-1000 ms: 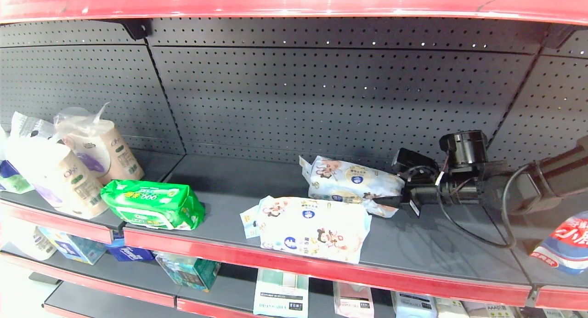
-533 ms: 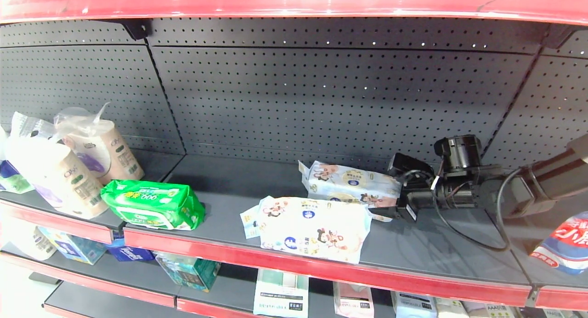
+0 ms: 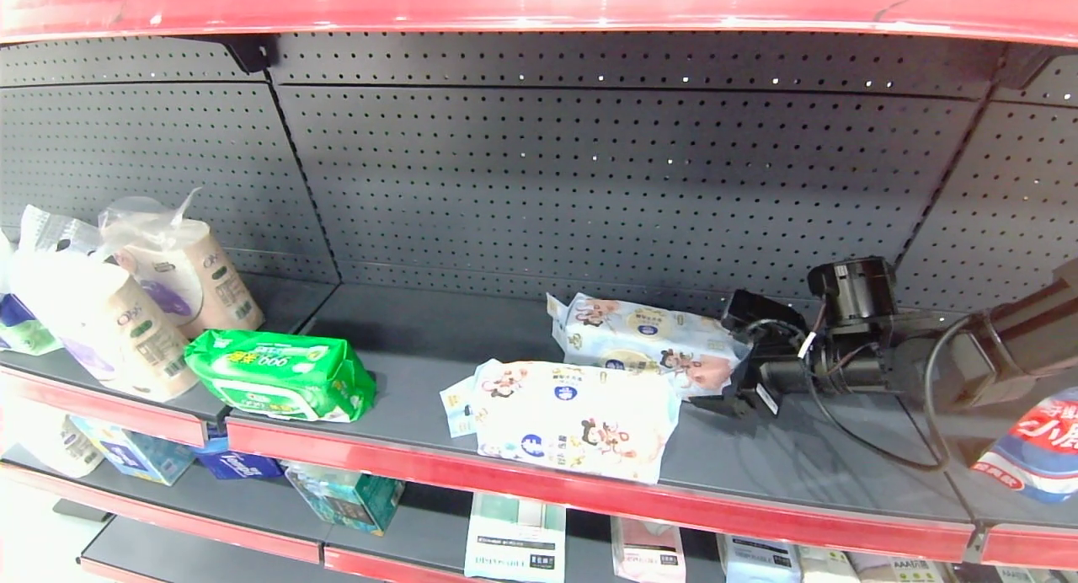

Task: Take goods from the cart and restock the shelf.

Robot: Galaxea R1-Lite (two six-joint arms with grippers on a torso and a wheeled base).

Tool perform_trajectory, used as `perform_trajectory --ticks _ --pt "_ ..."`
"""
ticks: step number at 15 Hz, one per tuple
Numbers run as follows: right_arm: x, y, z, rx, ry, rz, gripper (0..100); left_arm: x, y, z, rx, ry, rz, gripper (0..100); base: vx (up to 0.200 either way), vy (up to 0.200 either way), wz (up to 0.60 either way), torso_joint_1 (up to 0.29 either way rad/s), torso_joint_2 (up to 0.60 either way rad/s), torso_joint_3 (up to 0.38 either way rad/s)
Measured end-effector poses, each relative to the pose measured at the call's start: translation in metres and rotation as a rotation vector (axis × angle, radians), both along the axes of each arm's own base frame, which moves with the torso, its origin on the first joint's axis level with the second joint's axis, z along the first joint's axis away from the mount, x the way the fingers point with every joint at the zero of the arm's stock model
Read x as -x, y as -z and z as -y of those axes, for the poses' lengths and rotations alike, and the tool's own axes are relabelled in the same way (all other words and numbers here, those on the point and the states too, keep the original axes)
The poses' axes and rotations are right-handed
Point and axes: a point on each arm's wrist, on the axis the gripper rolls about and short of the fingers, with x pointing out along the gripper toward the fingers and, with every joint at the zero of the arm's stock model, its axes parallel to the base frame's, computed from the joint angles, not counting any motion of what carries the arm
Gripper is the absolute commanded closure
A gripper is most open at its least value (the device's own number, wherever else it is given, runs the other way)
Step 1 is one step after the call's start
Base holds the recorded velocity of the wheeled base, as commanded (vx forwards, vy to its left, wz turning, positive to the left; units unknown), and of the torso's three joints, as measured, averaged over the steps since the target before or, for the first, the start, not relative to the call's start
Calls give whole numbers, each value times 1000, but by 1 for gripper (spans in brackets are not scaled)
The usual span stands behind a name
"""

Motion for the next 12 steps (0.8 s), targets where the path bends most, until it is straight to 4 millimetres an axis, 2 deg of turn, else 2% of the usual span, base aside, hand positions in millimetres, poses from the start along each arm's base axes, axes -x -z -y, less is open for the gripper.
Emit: perform_trajectory --ticks 4,12 --pt "2 -2 10 18 75 0 0 0 0 0 0 -1 0 0 0 0 0 0 0 0" --pt "-2 -4 17 26 166 -1 0 0 0 0 0 0 0 0 0 0 0 0 0 0"
